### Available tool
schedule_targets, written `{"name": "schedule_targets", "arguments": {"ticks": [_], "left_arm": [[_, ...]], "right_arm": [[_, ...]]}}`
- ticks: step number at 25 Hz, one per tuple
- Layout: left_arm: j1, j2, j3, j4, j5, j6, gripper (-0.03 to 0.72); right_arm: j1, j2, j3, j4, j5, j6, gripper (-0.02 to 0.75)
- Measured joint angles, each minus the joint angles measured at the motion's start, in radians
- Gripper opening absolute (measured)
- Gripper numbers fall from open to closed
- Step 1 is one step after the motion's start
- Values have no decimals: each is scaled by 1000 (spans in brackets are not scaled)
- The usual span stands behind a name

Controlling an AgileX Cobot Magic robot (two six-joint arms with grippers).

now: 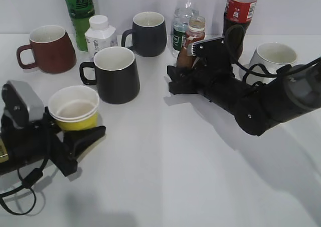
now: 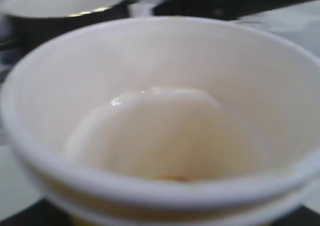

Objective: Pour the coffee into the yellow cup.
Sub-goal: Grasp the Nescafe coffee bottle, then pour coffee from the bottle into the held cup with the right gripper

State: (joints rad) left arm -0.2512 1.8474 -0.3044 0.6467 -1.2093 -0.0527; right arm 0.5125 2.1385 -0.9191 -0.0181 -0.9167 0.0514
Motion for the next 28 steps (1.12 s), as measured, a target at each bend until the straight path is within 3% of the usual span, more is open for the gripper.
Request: {"name": "schedule_targets", "arguments": {"ticks": [8,14,18,28], "left_arm": [[-124,0,-81,27,1,-6,436],[-207,0,-192,11,59,-82,436],[-218,0,-234,5,92,-92,435],[-224,21,-251,12,149,-100,435]], "right_arm": [[0,-25,0,-50,42,-94,503],[0,-164,1,-232,116,-184,503],[0,-244,1,-358,175,-249,503],[0,-274,1,-498,317,-516,503]]}}
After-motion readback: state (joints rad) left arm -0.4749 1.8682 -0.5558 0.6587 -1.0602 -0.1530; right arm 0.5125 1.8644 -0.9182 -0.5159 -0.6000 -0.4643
